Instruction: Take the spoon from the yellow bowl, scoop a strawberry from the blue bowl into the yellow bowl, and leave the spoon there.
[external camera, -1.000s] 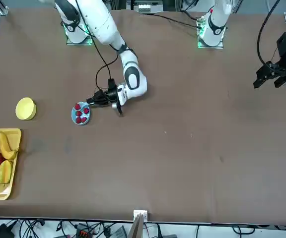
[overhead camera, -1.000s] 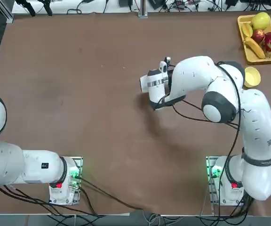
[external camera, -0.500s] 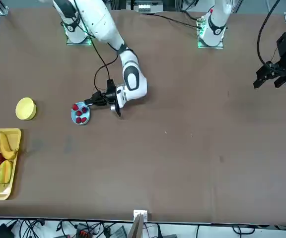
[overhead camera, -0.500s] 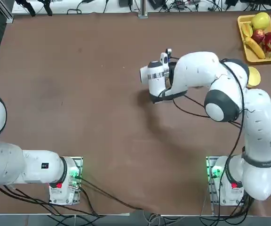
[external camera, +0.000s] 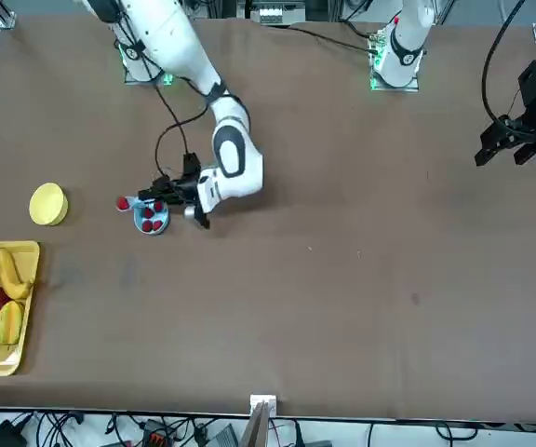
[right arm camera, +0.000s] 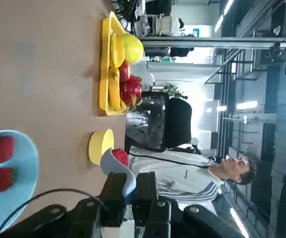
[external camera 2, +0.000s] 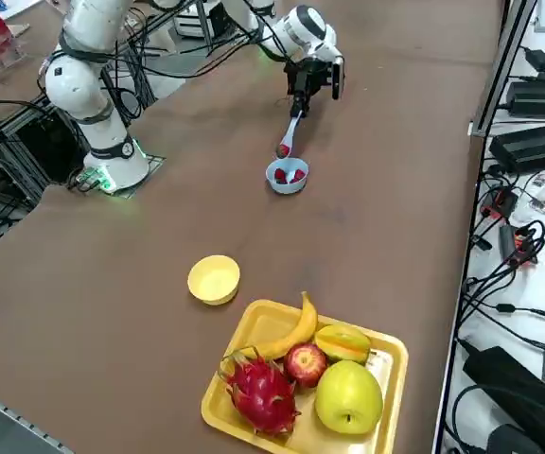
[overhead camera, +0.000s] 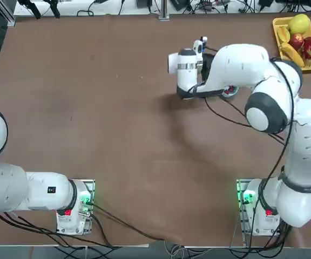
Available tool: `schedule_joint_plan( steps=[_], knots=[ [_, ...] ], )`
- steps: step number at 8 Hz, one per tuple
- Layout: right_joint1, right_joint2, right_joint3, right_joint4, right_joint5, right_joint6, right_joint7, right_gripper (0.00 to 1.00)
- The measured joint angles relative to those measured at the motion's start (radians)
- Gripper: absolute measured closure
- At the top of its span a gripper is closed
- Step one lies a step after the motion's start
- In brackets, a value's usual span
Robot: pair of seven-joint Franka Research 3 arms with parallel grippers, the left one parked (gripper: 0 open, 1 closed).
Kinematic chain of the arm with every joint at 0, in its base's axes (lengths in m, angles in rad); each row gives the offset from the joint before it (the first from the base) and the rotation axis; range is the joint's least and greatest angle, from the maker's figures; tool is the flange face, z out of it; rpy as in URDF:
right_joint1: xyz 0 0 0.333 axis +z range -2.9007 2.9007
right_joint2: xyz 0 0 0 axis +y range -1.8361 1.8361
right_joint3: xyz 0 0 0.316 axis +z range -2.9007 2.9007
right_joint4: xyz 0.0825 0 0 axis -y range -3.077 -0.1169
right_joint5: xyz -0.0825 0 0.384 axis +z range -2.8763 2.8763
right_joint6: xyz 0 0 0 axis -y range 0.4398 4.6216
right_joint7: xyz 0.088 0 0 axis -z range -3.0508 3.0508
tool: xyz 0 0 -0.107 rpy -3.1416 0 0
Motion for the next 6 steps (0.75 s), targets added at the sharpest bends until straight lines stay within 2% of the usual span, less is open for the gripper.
schedule_joint_plan(
  steps=[3, 6],
  knots=[
    [-0.101, -0.077, 0.0, -0.045, 0.0, 0.04, -0.021, 0.89],
    [-0.219, -0.166, -0.001, -0.174, -0.017, 0.134, -0.022, 0.89]
  ],
)
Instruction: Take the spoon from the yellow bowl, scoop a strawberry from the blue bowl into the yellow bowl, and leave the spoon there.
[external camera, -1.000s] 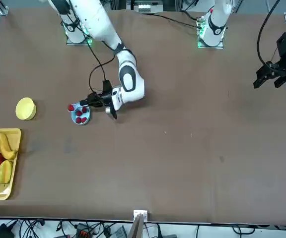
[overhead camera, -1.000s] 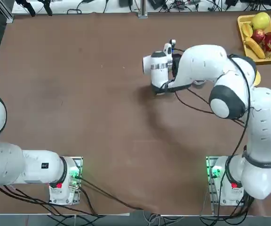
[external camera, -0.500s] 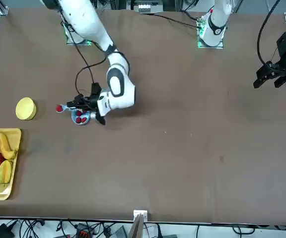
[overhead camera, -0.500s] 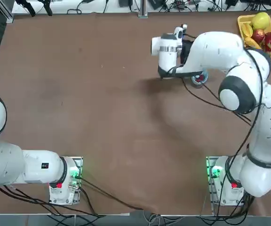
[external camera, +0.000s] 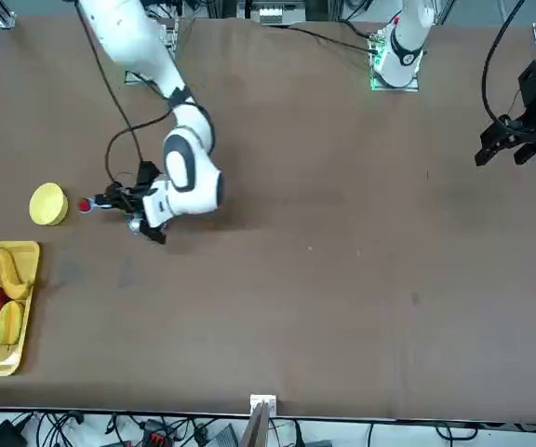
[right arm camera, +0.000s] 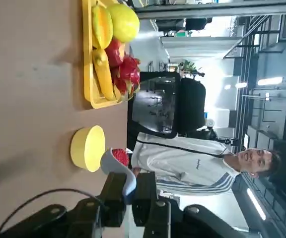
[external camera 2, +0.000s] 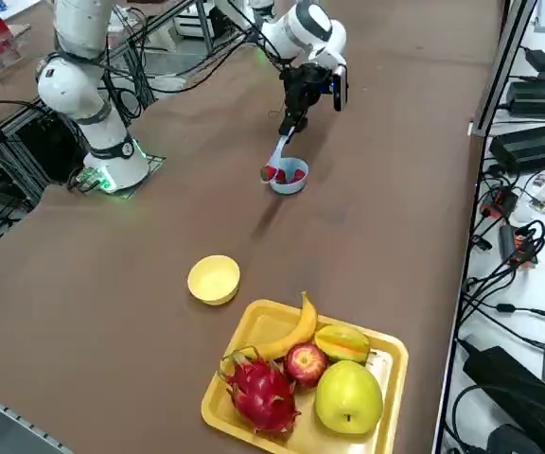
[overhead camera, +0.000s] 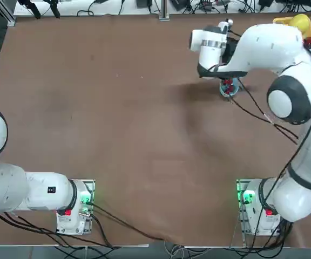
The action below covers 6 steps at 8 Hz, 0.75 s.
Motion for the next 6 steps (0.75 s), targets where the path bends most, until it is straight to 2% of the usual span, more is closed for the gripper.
schedule_joint_plan(
  steps=[3, 6],
  knots=[
    [-0.13, -0.072, 0.0, -0.144, -0.054, 0.114, -0.001, 0.89],
    [-0.25, -0.086, 0.0, -0.222, -0.106, 0.211, -0.033, 0.89]
  ],
)
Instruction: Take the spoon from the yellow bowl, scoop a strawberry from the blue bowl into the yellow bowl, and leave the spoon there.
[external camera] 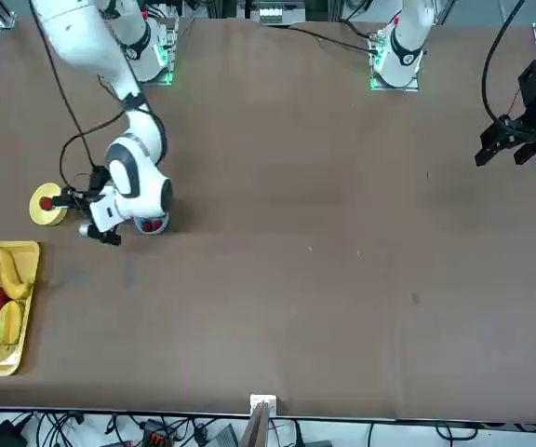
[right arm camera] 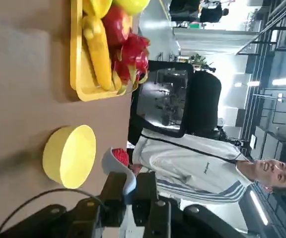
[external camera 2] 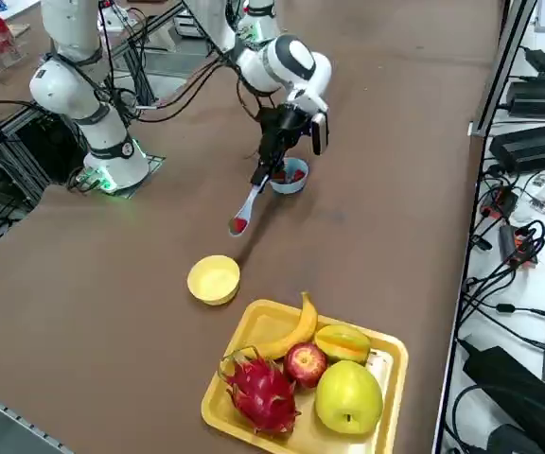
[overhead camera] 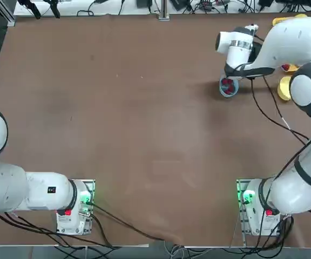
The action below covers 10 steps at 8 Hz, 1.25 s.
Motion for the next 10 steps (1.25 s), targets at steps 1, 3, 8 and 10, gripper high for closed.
schedule_joint_plan(
  steps=[1, 3, 8, 10],
  knots=[
    [-0.036, 0.0, 0.0, -0.009, -0.007, 0.03, -0.035, 0.89],
    [-0.089, 0.001, 0.0, -0.016, -0.008, 0.065, -0.122, 0.89],
    [-0.105, 0.094, 0.001, -0.037, -0.008, 0.085, -0.266, 0.89],
    [-0.121, 0.107, 0.001, -0.033, -0.008, 0.108, -0.376, 0.89]
  ],
)
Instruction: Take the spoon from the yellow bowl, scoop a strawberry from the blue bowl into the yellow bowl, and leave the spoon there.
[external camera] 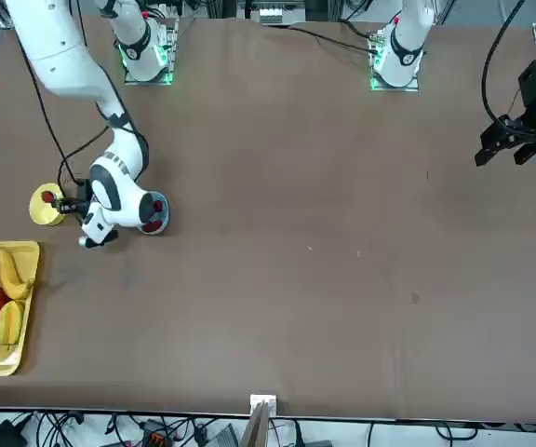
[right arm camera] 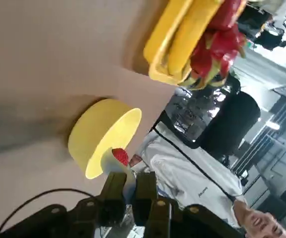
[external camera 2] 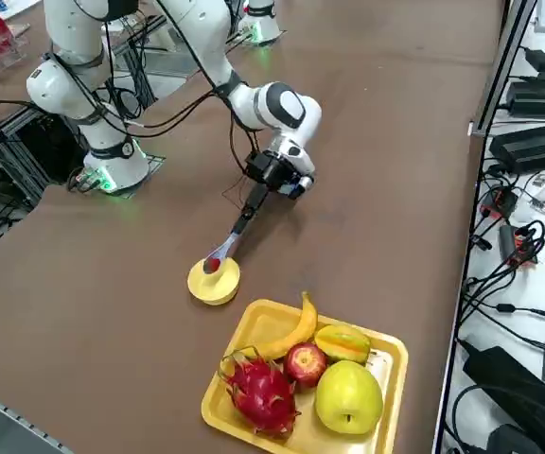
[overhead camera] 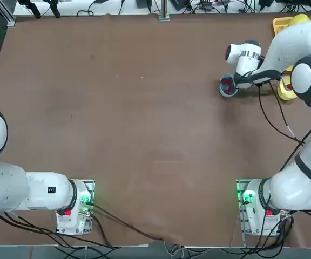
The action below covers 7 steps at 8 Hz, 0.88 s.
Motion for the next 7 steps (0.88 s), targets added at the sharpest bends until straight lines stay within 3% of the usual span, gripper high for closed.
schedule_joint_plan(
  steps=[7],
  knots=[
    [-0.032, 0.009, 0.0, 0.092, 0.038, 0.018, -0.419, 0.89]
  ],
)
